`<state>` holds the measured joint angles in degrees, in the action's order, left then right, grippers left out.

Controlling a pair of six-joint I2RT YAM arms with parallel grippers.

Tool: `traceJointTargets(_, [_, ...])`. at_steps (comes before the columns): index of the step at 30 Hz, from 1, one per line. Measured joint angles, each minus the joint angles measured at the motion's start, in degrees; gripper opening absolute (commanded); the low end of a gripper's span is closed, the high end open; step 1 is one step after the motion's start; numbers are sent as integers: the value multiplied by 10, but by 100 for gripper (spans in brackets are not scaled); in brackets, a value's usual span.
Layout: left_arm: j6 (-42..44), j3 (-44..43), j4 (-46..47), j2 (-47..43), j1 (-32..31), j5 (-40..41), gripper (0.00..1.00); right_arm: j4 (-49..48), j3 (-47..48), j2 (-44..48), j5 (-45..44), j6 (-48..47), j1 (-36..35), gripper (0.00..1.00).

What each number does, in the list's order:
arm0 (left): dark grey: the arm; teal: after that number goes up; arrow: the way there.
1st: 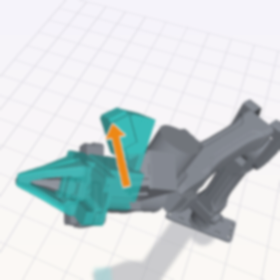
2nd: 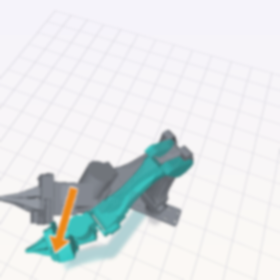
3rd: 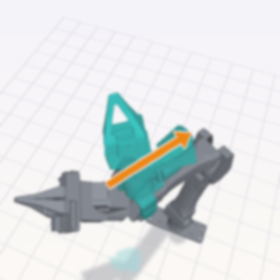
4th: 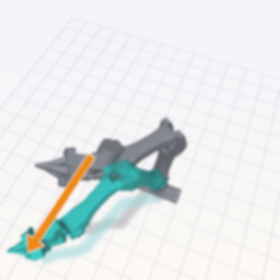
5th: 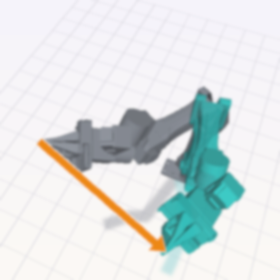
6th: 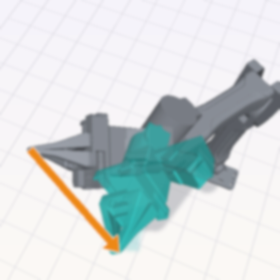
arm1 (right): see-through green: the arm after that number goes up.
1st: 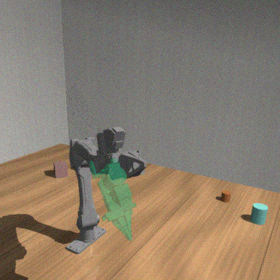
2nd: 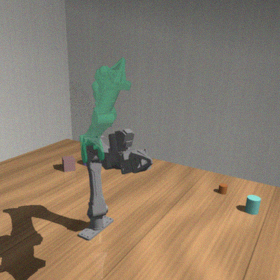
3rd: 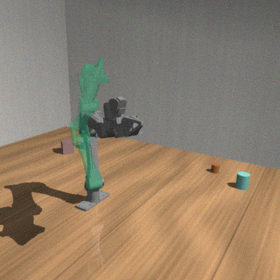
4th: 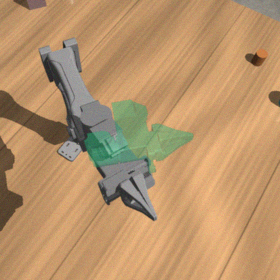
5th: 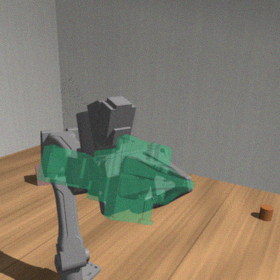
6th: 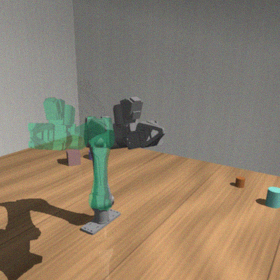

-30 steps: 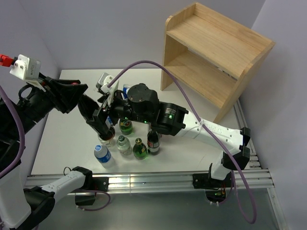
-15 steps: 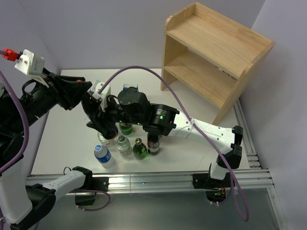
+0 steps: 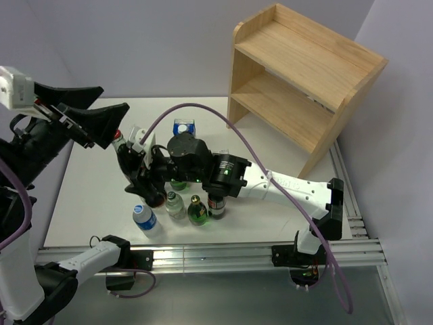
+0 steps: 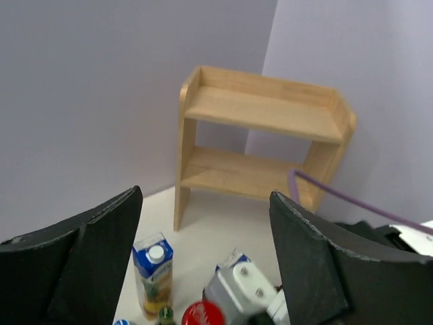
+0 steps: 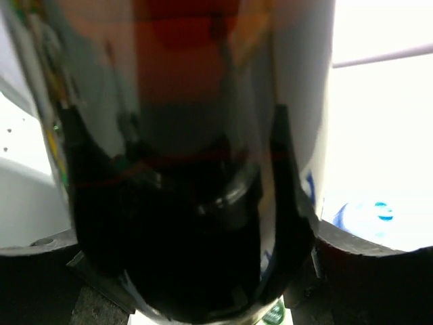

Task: Place and organize the beverage onto the shelf
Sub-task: Place the drink on the shelf.

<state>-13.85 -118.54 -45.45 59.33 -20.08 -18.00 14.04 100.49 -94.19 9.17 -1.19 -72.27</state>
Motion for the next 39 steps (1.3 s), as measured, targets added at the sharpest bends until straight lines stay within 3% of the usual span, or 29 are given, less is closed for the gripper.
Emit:
traceJointTargets(9, [-4,33,85,-31,0,87,95,-16,-6,0,18,3,-5,0])
traceJointTargets(16, [-33,42,89,-54,0,289,99,-27,6,0,-27,2,0,0])
traceJointTargets(21, [-50,106,91,-99,0,396,99,26,64,0,-104,-13,19,0])
traceJointTargets(30, [-56,293,105,-169,0,436,99,111,256,11,-181,-20,152,0])
traceJointTargets(39, [-56,412,105,-196,0,433,99,185,334,47,-243,-43,308,0])
